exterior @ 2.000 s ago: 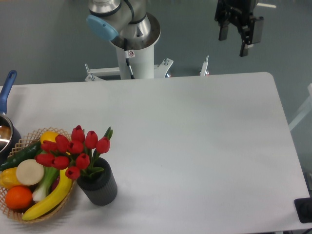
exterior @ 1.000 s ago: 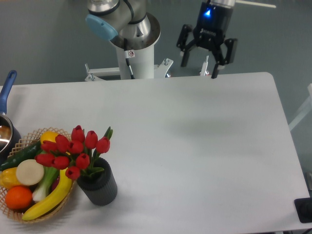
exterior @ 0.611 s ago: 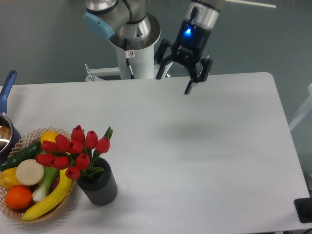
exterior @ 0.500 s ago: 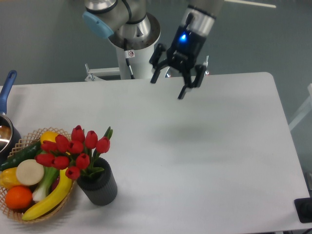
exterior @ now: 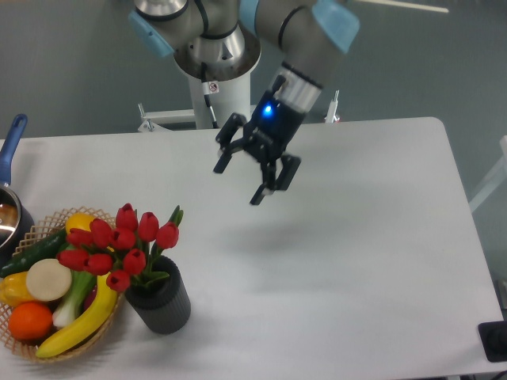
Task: Pick up the flowers from the vase
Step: 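Lower the open gripper around the tulip stems above the black vase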
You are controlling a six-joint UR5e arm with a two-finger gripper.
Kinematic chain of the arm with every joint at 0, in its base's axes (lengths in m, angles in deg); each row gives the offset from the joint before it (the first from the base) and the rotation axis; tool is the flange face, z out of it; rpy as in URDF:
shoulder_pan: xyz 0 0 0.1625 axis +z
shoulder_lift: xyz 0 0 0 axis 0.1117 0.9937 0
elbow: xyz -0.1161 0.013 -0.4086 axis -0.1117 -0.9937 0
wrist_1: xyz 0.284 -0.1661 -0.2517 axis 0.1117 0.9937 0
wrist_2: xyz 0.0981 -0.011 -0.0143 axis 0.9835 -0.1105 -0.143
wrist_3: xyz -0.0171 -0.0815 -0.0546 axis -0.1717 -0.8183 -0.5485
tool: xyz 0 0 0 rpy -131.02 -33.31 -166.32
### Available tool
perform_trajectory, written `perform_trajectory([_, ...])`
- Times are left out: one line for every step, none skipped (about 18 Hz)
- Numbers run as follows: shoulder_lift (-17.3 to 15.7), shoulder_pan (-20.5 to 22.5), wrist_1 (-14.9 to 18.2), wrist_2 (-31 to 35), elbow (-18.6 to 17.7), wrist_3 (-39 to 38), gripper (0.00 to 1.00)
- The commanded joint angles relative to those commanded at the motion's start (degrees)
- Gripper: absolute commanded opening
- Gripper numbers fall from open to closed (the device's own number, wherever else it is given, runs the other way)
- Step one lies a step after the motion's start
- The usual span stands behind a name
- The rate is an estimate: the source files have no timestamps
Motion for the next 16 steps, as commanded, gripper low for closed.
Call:
perform_trajectory([0.17, 0.00, 0.00, -1.32, -0.18, -0.70, 1.00])
perform_trajectory([0.26, -0.26, 0.09, -2.81, -0.53, -2.01, 1.00])
perform_trajectory([0.26, -0.61, 0.00, -3.95, -0.79, -3.59, 1.00])
perform_trajectory([0.26, -0.62, -0.17, -4.14, -0.79, -4.65, 1.00])
perform_trajectory([0.44, -0.70, -0.26, -4.14, -0.53, -4.83, 1.00])
perform_trajectory([1.14, -0.88, -0.26, -4.23, -0.01, -4.92, 1.00])
perform_trajectory([1.67, -1.40, -0.26, -4.14, 0.43, -4.92, 1.00])
perform_trajectory([2.45, -1.93, -0.35, -4.14, 1.13, -4.84, 1.00])
perform_trajectory([3.24, -2.37, -0.61, -4.14, 2.10, -4.84, 1.00])
perform_trajectory([4.04, -2.98, -0.62, -4.14, 3.06, -4.92, 1.00])
perform_trajectory([4.65, -3.42, -0.70, -4.14, 3.68, -5.36, 1.00])
perform_trajectory([5.01, -3.69, -0.79, -4.14, 4.39, -6.84, 1.00])
perform_trajectory([5.62, -4.48, -1.05, -4.14, 5.52, -9.73, 1.00])
perform_trajectory([5.97, -5.44, -1.84, -3.45, 7.28, -14.37, 1.00])
perform_trajectory([5.98, -5.45, -2.98, -3.09, 7.47, -15.63, 1.00])
perform_trajectory([6.06, -5.62, -4.21, -3.00, 7.21, -15.82, 1.00])
